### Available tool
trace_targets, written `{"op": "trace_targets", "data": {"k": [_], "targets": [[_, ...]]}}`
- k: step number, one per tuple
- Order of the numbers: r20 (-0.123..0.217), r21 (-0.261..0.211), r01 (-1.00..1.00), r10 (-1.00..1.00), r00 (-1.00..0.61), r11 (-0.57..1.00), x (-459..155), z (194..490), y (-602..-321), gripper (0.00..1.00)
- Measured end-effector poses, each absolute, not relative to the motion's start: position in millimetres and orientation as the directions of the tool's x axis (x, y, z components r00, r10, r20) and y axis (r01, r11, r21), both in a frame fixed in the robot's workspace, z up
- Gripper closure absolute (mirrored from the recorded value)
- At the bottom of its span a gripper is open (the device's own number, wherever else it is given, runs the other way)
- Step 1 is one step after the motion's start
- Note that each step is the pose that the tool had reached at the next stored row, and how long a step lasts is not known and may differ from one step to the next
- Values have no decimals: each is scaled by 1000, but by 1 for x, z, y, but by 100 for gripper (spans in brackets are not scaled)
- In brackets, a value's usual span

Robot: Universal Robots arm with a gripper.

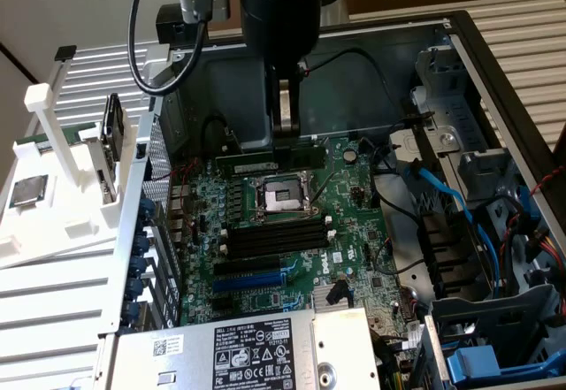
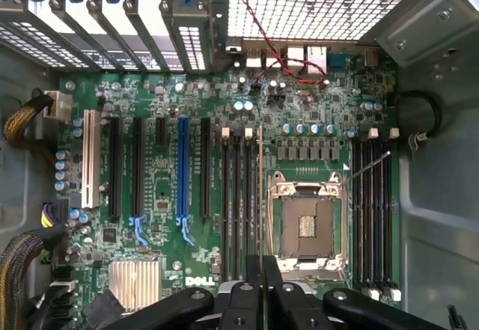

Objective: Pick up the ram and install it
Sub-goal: 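Insert the ram into the slot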

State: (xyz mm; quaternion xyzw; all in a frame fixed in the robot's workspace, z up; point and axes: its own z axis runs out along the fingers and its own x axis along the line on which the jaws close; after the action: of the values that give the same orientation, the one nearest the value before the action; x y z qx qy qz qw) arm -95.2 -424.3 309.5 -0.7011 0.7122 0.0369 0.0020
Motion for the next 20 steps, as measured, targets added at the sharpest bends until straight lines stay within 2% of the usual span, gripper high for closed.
{"op": "trace_targets", "data": {"k": [20], "targets": [[-55,38,-999,-999,4,-6,-98,290,-428,87]]}}
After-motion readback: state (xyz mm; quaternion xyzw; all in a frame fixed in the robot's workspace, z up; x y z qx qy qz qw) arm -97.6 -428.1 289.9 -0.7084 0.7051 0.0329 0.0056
